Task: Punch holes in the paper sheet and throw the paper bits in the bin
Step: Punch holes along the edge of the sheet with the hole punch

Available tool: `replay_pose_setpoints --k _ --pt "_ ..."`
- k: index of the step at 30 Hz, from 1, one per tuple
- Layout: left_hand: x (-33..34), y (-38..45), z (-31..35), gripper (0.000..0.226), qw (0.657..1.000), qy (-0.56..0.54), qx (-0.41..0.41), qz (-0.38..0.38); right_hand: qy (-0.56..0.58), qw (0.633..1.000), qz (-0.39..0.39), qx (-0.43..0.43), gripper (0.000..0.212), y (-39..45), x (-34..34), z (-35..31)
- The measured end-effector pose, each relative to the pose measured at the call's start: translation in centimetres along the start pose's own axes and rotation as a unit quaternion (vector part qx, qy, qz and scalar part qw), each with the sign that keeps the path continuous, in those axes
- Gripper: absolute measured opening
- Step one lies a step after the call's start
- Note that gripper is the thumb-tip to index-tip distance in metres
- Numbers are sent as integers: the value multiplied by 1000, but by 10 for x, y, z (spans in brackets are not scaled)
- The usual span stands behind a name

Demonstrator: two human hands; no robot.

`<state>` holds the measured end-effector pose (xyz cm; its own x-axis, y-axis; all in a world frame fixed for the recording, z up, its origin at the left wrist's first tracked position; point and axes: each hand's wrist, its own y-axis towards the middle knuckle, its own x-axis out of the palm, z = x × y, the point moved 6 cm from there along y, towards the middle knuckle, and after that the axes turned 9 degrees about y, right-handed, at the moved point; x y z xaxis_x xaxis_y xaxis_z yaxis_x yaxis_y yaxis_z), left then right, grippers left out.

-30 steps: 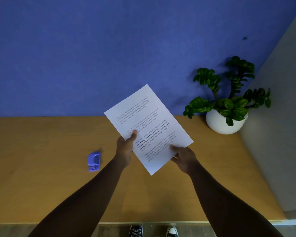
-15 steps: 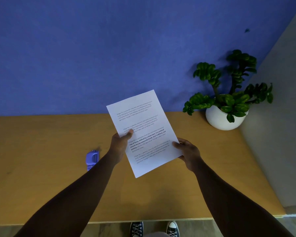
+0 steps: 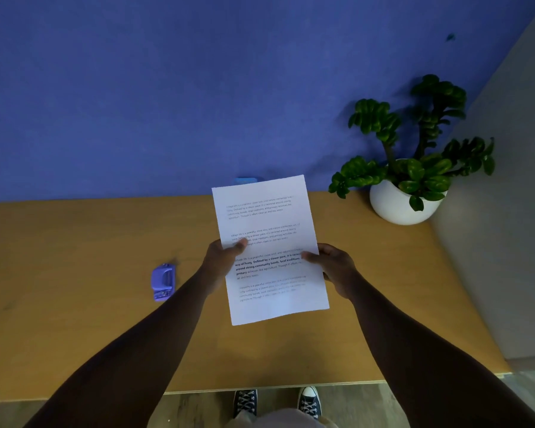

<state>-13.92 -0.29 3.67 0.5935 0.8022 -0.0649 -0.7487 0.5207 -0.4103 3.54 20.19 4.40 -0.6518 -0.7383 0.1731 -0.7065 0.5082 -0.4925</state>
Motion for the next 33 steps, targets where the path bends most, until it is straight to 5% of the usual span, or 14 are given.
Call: replay_pose_setpoints --k 8,18,23,28,33 --pt "8 -2 -21 21 999 49 -20 -8 -58 998 19 -13 22 2 -3 12" --pt "-27 4 -45 18 989 39 -55 129 -92 992 89 -5 13 5 -20 29" --pt "-81 -1 -62 22 935 209 -94 271 -87 990 108 8 16 8 -22 38" --pt "-138 -11 -77 24 882 268 -124 368 -101 986 132 24 16 11 -23 48" --pt "-177 -14 -95 45 846 314 -189 387 -105 984 142 32 21 12 -21 56"
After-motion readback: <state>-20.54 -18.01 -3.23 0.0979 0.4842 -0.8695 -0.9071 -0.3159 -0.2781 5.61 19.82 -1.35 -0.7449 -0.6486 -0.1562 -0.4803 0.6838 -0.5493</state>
